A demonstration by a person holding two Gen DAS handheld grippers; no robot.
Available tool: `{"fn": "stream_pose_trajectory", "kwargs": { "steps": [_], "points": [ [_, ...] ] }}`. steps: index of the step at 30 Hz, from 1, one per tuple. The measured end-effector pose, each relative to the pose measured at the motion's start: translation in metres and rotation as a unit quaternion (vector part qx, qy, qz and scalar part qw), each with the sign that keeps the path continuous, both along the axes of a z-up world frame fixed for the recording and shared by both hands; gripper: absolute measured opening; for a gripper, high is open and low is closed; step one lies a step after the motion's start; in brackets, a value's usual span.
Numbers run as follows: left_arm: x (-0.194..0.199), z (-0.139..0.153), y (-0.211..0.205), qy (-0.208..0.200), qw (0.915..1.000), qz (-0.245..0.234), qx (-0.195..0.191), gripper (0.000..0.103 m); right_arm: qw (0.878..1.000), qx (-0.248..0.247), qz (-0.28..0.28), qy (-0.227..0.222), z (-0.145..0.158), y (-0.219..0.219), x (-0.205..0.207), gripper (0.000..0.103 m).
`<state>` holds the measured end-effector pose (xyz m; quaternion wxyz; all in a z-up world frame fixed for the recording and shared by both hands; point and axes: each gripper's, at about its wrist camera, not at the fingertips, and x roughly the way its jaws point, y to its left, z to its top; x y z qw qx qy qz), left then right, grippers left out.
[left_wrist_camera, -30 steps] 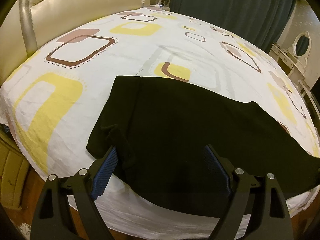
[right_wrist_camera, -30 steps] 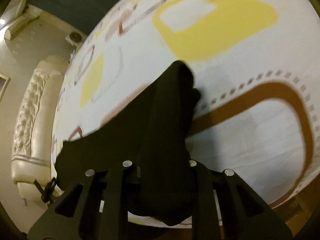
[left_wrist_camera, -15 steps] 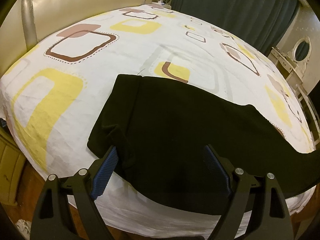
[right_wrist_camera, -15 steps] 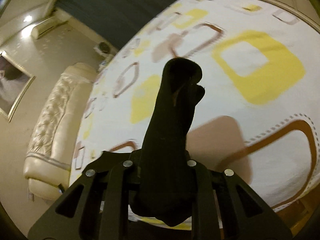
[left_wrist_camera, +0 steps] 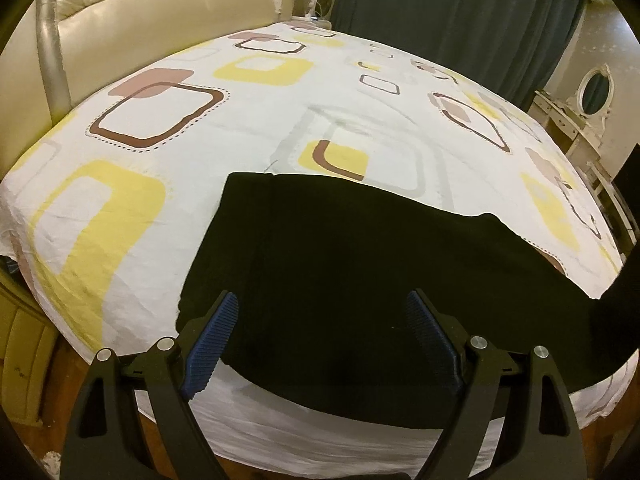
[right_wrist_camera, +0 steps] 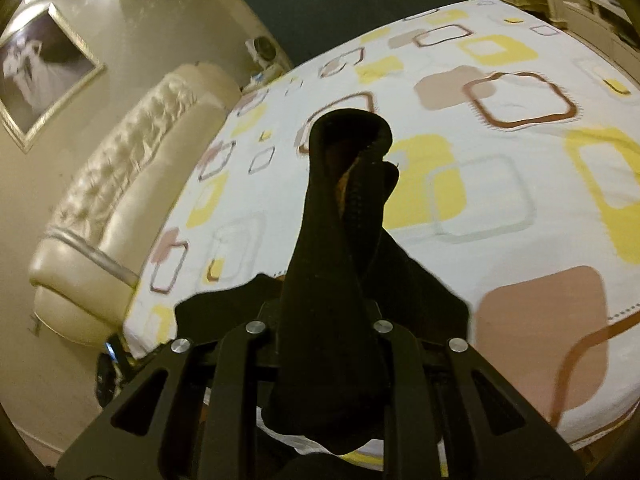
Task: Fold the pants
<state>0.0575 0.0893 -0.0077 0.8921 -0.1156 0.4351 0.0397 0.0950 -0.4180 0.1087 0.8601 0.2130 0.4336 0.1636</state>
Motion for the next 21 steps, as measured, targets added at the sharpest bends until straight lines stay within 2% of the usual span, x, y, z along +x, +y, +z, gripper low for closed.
{"fn": "stream_pose_trajectory", "kwargs": {
  "steps": [4, 6, 10, 14, 21],
  "points": [
    [0.000, 0.001, -0.002, -0.002, 1.0000, -0.005, -0.001, 0.085, 0.999, -0.030, 0.023, 0.018, -0.026, 0.051, 0.010, 0.018],
    [0.001, 0.002, -0.001, -0.003, 1.0000, -0.005, -0.003, 0.085, 0.997, -0.068, 0.033, 0.028, -0.045, 0.079, 0.014, 0.018],
    [0.001, 0.002, -0.001, -0.003, 0.9999, -0.004, -0.009, 0.085, 0.993, -0.098, 0.047, 0.052, -0.082, 0.116, 0.016, 0.018],
    [0.001, 0.002, -0.003, -0.003, 0.9999, -0.008, -0.011, 0.085, 0.989, -0.110, 0.063, 0.077, -0.118, 0.142, 0.015, 0.018],
    [0.001, 0.001, -0.005, -0.002, 0.9999, -0.013, -0.011, 0.085, 0.984, -0.126, 0.074, 0.097, -0.152, 0.168, 0.010, 0.020]
  ]
}}
